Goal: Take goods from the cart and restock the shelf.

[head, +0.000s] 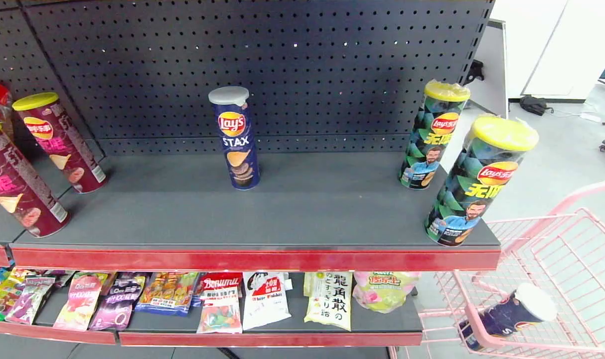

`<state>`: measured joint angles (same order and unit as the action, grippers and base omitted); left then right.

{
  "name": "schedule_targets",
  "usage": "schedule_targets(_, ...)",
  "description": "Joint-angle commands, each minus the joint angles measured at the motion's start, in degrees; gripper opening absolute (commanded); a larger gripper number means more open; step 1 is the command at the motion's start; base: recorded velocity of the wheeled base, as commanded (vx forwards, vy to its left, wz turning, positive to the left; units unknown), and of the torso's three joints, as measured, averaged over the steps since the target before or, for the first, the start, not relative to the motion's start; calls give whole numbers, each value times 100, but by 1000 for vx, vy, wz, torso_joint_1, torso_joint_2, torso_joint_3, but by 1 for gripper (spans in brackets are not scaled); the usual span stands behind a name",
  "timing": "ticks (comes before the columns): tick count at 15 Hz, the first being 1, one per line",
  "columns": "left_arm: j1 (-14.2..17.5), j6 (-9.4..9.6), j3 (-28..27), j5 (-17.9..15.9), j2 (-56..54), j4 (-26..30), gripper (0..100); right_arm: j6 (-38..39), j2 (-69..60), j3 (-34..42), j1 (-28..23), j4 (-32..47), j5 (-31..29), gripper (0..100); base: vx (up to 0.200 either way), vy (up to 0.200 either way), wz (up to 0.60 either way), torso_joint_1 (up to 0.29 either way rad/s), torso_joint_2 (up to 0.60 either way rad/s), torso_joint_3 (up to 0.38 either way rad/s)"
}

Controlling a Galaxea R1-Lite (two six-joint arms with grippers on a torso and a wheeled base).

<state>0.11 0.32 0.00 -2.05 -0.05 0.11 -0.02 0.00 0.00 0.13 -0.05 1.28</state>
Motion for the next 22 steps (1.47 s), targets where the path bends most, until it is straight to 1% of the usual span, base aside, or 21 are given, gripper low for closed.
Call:
schedule_targets(1, -2, -14, 0, 3, 5, 7, 100, 2, 0, 0, -5, -4, 4, 100, -200, 0, 0, 12, 2, 7)
schedule_targets(4, -2, -5, 0, 3, 5, 7, 100, 2, 0, 0, -5, -4, 4, 100, -200, 0, 0, 4, 4, -1)
schedule_targets(7, -2, -23, 0, 3, 5, 7, 100, 11, 0, 0, 4, -4, 4, 100, 0, 0, 0, 0, 0, 0)
schedule_targets(19, -2, -23, 0, 3, 5, 7, 100, 29, 0, 0, 4, -4, -5, 100, 0, 0, -600, 4, 2, 3)
schedule_targets(22, -2, -14, 0, 3, 5, 7, 100, 20, 0, 0, -5, -4, -5, 100, 0, 0, 0, 0, 0, 0)
